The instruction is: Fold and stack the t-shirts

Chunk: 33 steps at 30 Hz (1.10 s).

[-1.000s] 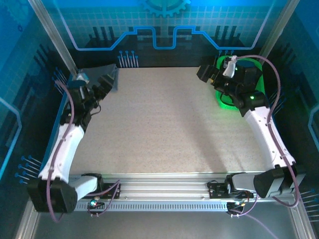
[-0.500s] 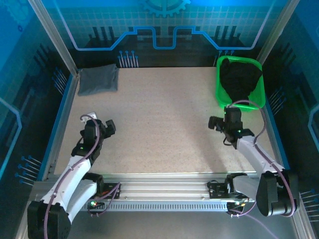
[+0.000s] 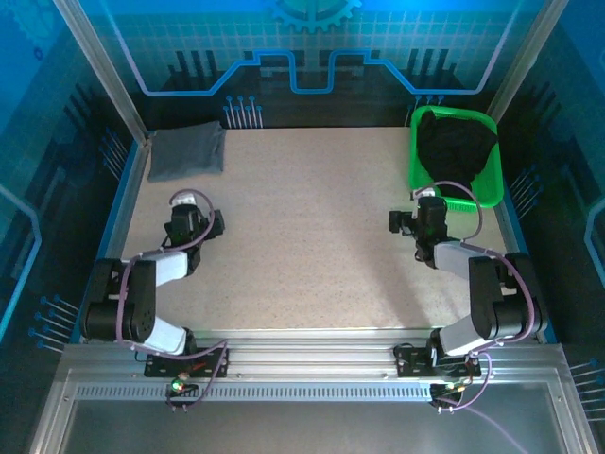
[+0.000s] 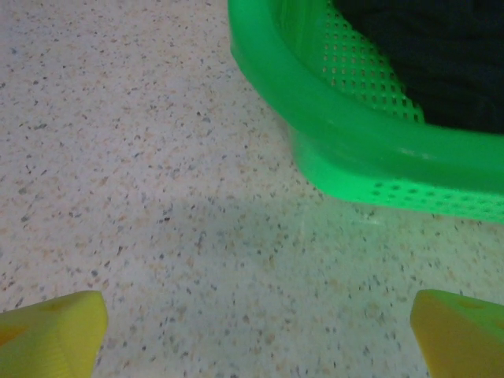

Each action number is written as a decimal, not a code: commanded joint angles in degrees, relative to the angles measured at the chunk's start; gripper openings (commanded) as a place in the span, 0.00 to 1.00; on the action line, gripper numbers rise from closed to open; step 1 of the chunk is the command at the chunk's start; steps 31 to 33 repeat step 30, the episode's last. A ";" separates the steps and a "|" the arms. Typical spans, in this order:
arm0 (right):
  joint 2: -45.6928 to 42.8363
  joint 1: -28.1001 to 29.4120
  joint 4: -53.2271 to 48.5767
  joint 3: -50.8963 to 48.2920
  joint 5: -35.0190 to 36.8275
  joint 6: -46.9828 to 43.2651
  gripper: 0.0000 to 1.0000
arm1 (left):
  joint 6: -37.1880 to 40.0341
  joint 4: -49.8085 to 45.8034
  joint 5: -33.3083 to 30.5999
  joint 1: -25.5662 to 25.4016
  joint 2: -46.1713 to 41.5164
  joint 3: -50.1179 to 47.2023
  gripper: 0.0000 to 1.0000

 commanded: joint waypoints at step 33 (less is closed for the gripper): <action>0.44 -0.11 22.10 -8.45 -7.05 -5.23 1.00 | 5.96 26.37 3.38 -2.41 3.71 -7.73 0.99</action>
